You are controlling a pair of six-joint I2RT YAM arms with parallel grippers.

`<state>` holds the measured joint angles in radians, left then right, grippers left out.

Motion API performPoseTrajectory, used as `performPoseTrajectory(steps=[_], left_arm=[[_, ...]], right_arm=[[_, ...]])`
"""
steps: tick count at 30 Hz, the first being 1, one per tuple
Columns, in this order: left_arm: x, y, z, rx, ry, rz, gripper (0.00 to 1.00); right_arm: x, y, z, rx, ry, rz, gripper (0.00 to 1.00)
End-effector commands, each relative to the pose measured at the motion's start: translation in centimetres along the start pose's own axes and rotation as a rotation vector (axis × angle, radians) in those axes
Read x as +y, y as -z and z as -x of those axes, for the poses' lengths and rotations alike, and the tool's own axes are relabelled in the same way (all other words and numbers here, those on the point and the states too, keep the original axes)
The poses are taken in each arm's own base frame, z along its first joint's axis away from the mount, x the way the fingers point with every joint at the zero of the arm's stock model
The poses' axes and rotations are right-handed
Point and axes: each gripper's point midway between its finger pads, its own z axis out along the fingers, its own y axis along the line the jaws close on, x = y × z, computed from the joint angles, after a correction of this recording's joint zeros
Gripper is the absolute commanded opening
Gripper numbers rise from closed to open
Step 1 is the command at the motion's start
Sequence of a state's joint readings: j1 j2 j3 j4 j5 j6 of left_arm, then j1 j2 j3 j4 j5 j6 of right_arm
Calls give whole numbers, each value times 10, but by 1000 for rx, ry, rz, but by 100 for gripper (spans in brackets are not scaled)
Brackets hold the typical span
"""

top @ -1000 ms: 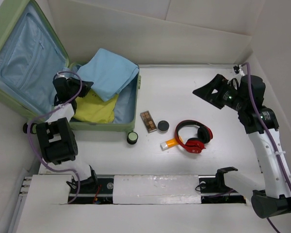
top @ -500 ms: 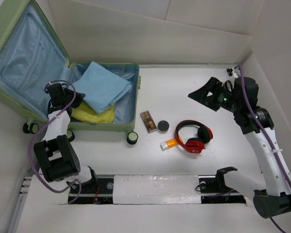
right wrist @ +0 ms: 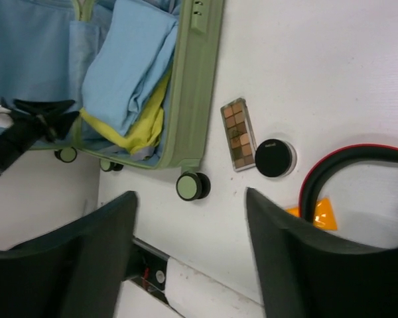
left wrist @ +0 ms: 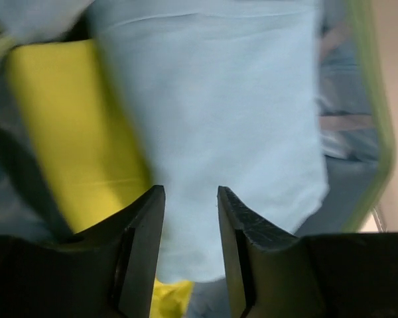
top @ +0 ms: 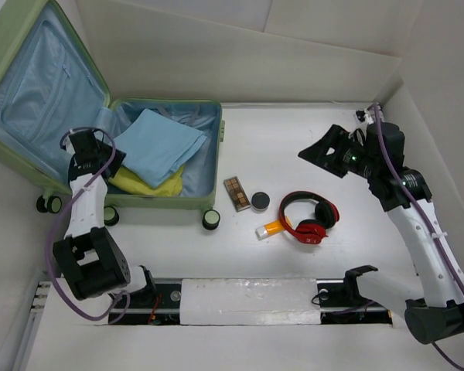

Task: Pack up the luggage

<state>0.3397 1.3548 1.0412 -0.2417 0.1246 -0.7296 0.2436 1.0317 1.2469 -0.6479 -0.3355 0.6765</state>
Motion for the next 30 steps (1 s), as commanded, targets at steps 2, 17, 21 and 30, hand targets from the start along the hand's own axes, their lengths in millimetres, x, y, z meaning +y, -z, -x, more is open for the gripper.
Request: performPoseTrajectory(steps=[2, 17, 21, 30], left_arm=[[-93, 74, 45, -251, -177, -203, 36], [-211, 143, -291, 324, -767, -610, 33], [-185, 143, -305, 394, -773, -609, 33], [-200, 177, -237, 240, -714, -662, 41]], right_arm=[[-17, -2, -2, -12, 16, -75, 57], [-107, -13, -84, 196, 46, -413, 24], [-106, -32, -127, 326, 96, -398, 49], [-128, -92, -176, 473, 176, -490, 65]])
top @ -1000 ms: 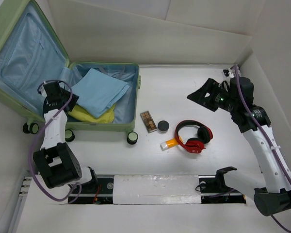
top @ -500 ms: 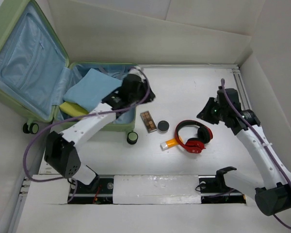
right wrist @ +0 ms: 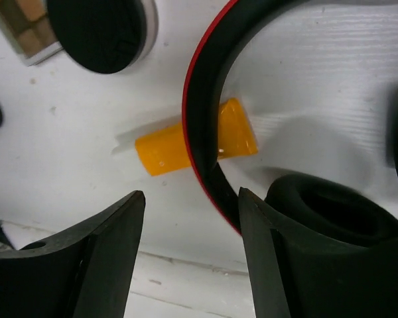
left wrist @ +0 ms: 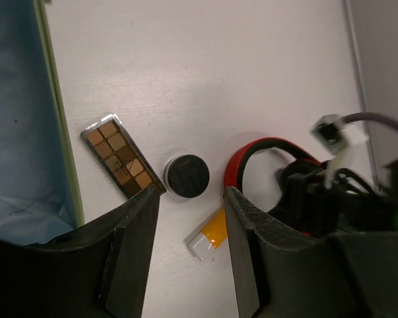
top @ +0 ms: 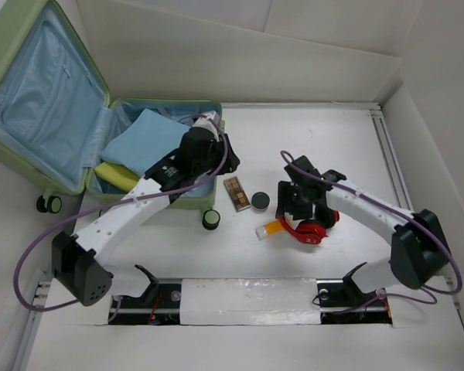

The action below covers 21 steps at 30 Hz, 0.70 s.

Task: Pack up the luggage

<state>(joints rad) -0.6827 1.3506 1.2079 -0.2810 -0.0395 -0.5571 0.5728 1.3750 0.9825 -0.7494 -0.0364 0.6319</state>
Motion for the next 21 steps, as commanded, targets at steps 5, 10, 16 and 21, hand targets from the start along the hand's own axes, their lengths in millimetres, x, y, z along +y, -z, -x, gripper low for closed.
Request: performPoseTrajectory(steps=[5, 10, 16, 21], left_arm=[[-7, 55, 61, -188, 3, -27, 42], [-13, 75, 91, -256, 13, -55, 43], [-45, 109, 145, -371, -18, -143, 45], [-80, 149, 188, -483, -22, -256, 45]], right_arm=[[3, -41, 12, -5, 44, -90, 58], [-8, -55, 21, -35, 17, -150, 32], [-13, 4, 68, -224, -11, -233, 6], [4, 78, 104, -381, -37, -186, 0]])
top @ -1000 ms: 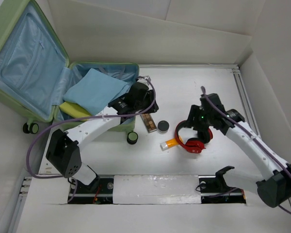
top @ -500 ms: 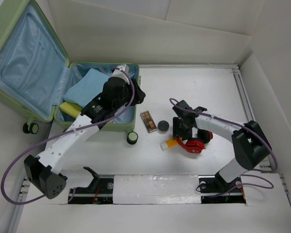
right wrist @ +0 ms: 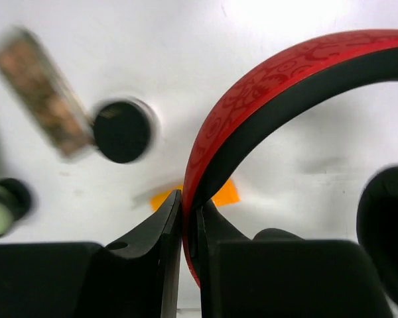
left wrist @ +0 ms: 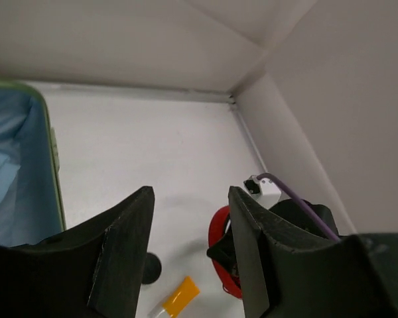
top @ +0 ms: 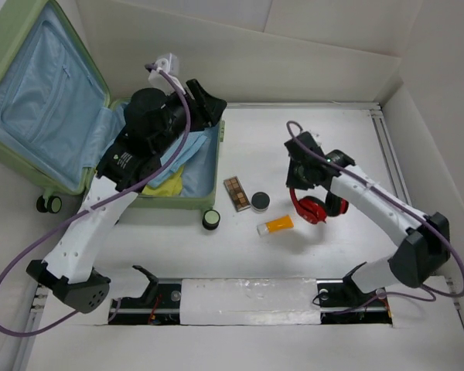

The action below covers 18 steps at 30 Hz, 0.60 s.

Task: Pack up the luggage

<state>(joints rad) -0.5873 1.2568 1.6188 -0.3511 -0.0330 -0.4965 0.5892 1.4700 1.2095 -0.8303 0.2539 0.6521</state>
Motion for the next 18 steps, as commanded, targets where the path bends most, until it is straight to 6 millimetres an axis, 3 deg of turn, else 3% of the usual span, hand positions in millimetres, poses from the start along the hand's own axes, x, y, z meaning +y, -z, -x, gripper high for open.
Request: performPoseTrajectory(steps=[1, 2, 4, 5, 7, 8, 9, 10, 11, 12, 13, 15, 16, 18], left_arm=[[-33, 14, 40, -96, -6, -113, 45], [-41, 17, 54, -140, -3, -140, 45], [-65, 27, 80, -201, 8, -219, 47], [-73, 35, 94, -241, 10, -244, 47], [-93, 53, 125, -325, 11, -310, 47], [-95, 53, 128, -331, 11, -314, 48], [-99, 57, 135, -352, 12, -327, 48], [-101, 58, 138, -364, 21, -337, 48], [-102, 64, 140, -373, 22, -342, 48], [-102, 69, 141, -375, 32, -347, 48], [-99, 65, 138, -370, 35, -332, 48], [-100, 77, 144, -394, 38, -336, 48], [-95, 75, 141, -380, 40, -313, 49], [-92, 75, 141, -377, 42, -297, 49]], right_arm=[[4, 62, 54, -182, -53, 45, 0], [19, 80, 69, -220, -61, 106, 0], [54, 95, 81, -248, -36, 223, 0], [83, 118, 91, -266, -15, 346, 0], [139, 128, 103, -286, 34, 517, 0], [174, 143, 92, -235, 83, 664, 0], [200, 163, 100, -248, 104, 780, 0], [234, 155, 103, -233, 104, 862, 0], [259, 163, 98, -221, 126, 939, 0], [284, 188, 104, -239, 144, 1049, 0], [309, 166, 98, -200, 150, 1066, 0], [346, 171, 96, -195, 142, 1142, 3], [366, 157, 104, -200, 132, 1152, 33], [380, 142, 99, -159, 119, 1140, 53]])
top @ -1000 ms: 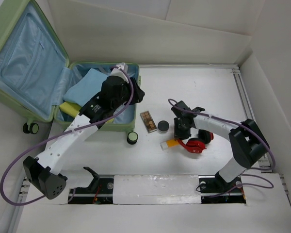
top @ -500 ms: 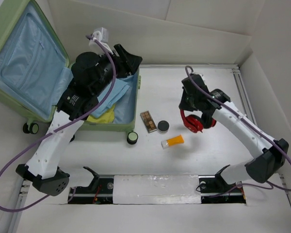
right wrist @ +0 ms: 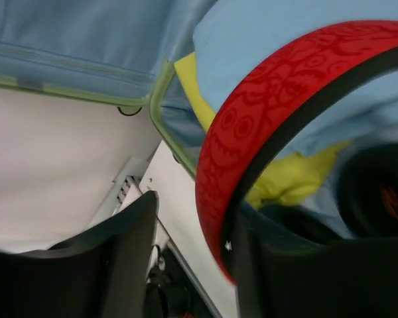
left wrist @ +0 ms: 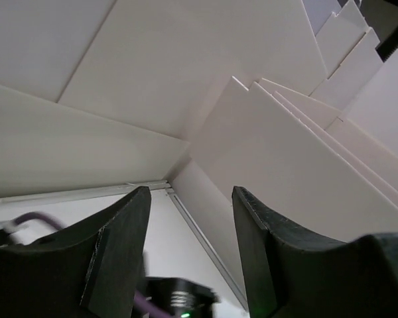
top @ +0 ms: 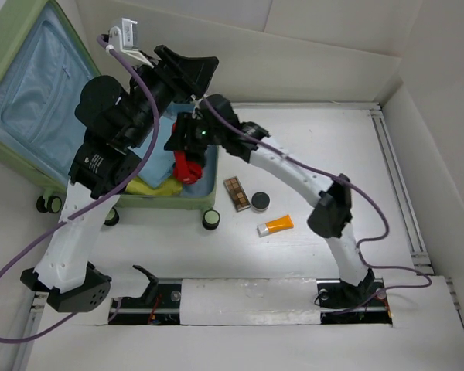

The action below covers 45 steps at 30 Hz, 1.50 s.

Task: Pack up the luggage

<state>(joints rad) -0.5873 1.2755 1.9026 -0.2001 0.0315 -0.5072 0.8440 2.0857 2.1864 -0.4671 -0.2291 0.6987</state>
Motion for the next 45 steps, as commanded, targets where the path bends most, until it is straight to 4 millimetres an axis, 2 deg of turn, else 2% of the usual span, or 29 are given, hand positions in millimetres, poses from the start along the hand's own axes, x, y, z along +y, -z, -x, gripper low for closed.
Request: performPoseTrajectory(steps=[1, 2, 4, 5, 6, 7, 8, 9, 11, 12, 14, 15, 17, 18, 19, 20, 23, 24, 25, 27, 28, 29, 30, 31, 33, 36, 37, 39, 45], left_arm=[[-11, 11, 23, -62, 8, -19, 49], [-6, 12, 18, -45, 8, 2, 49], [-5, 18, 20, -49, 8, 12, 49], [-2, 20, 17, -43, 8, 28, 49], [6, 19, 5, -16, 6, 45, 49], [8, 25, 6, -22, 6, 52, 49], [12, 26, 3, -19, 6, 65, 49], [21, 22, -13, 15, 13, 87, 49], [31, 27, -21, 26, 11, 120, 49], [47, 25, -42, 74, 7, 164, 49], [67, 24, -69, 132, -8, 214, 49], [83, 26, -94, 190, -13, 251, 49], [95, 27, -112, 230, -16, 277, 47], [102, 25, -126, 262, -7, 288, 46], [105, 22, -135, 279, -6, 288, 45], [104, 22, -138, 285, 7, 279, 45], [107, 22, -159, 358, -8, 257, 38], [117, 23, -170, 395, -28, 288, 38], [137, 25, -188, 456, -82, 347, 43], [176, 46, -218, 577, -154, 497, 50], [194, 53, -225, 593, -198, 562, 56], [203, 60, -232, 617, -225, 591, 59], [213, 68, -244, 656, -258, 596, 64], [218, 71, -249, 666, -265, 612, 68], [224, 79, -252, 672, -275, 634, 72], [246, 89, -260, 693, -336, 712, 75], [254, 94, -265, 717, -360, 742, 77], [272, 99, -273, 746, -412, 811, 77], [284, 79, -254, 665, -472, 903, 77]], right_arm=[[48, -9, 29, -71, -3, 149, 59], [33, -15, 29, -69, -16, 100, 63], [17, -7, 35, -82, -30, 47, 64], [-3, -11, 22, -55, -44, 10, 64], [9, 11, 36, -97, -35, 36, 65], [-2, 19, 38, -106, -32, 4, 65], [-23, 19, 22, -88, -45, -58, 65], [-17, 45, 34, -126, -30, -59, 65], [-35, 66, 31, -138, -30, -112, 64], [-46, 87, 20, -134, -25, -145, 63], [-64, 112, 20, -164, -28, -191, 62], [-76, 135, 11, -173, -38, -231, 62], [-98, 161, 12, -203, -50, -275, 60], [-116, 167, 0, -183, -58, -314, 58], [-118, 175, -1, -183, -55, -307, 41], [-122, 185, -3, -178, -46, -325, 32], [-131, 189, -10, -144, -34, -359, 5], [-132, 193, -13, -123, -32, -373, 3], [-135, 194, -17, -119, -31, -399, 3], [-130, 203, -10, -151, -12, -400, 9], [-134, 206, -10, -157, -16, -408, 15], [-136, 210, -9, -165, -20, -413, 22], [-136, 215, -10, -165, -14, -407, 35], [-138, 220, -13, -152, -10, -414, 39], [-151, 226, -22, -126, -23, -444, 46], [-163, 235, -33, -100, -39, -474, 49], [-158, 237, -32, -102, -36, -455, 49], [-162, 237, -36, -88, -37, -456, 51], [-165, 236, -45, -55, -53, -448, 51]])
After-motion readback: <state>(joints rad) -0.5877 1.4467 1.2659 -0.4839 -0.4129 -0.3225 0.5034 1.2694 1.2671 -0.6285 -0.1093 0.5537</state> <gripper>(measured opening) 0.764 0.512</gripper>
